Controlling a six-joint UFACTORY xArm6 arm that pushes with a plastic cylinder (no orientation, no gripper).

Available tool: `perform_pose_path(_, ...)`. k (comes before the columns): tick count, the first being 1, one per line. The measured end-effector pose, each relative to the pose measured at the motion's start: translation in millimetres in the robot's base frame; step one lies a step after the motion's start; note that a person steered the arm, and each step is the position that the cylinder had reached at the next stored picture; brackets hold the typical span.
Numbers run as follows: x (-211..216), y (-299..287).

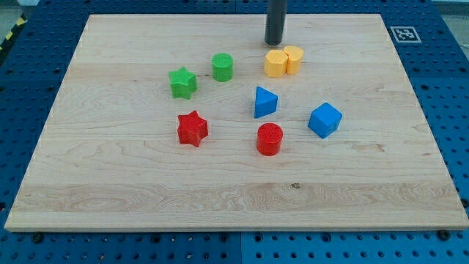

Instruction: Slide the yellow heart down a bit

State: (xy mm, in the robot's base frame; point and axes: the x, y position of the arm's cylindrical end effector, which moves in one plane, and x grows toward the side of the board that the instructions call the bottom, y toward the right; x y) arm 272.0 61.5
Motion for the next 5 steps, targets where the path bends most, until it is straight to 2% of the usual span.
perform_pose_path(2,17.6,1.9)
perform_pose_path(5,30.0,46.8)
